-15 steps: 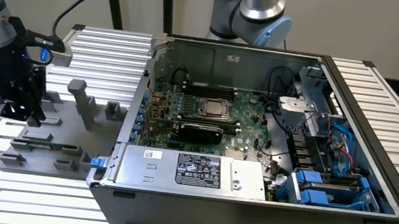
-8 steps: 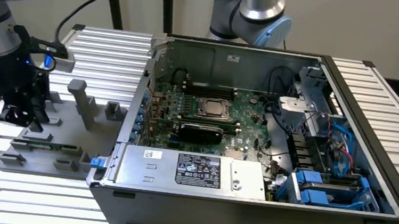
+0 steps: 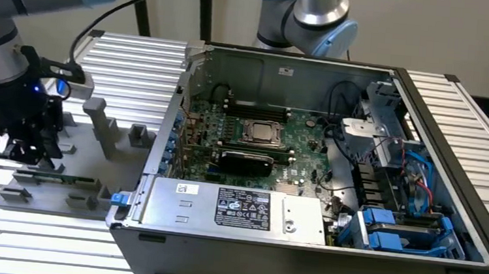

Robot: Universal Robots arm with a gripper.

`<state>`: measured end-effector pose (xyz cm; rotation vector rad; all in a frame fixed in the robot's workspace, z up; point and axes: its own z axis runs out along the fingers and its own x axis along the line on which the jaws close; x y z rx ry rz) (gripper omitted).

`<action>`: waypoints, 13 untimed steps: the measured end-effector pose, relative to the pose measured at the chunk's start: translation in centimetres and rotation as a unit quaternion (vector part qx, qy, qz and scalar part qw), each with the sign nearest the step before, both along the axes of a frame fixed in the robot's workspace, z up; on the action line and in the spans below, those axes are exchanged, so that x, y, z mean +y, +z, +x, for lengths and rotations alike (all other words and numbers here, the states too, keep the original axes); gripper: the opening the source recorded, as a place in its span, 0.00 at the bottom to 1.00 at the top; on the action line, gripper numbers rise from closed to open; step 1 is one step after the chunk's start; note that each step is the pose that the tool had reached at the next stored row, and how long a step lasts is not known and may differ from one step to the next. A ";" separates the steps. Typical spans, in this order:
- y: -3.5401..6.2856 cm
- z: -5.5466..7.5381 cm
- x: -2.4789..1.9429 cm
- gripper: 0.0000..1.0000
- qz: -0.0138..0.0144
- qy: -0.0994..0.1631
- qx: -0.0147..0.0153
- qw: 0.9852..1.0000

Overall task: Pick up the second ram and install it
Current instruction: 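Pick up the second ram and move it above second insertion slot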

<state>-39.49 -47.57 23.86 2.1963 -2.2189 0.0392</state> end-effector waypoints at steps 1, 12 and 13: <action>-0.20 0.0 -0.08 1.00 0.000 0.000 0.000 1.000; -2.18 0.3 -0.32 1.00 0.001 -0.005 0.000 1.000; -2.37 0.3 -0.32 1.00 0.001 -0.005 0.000 1.000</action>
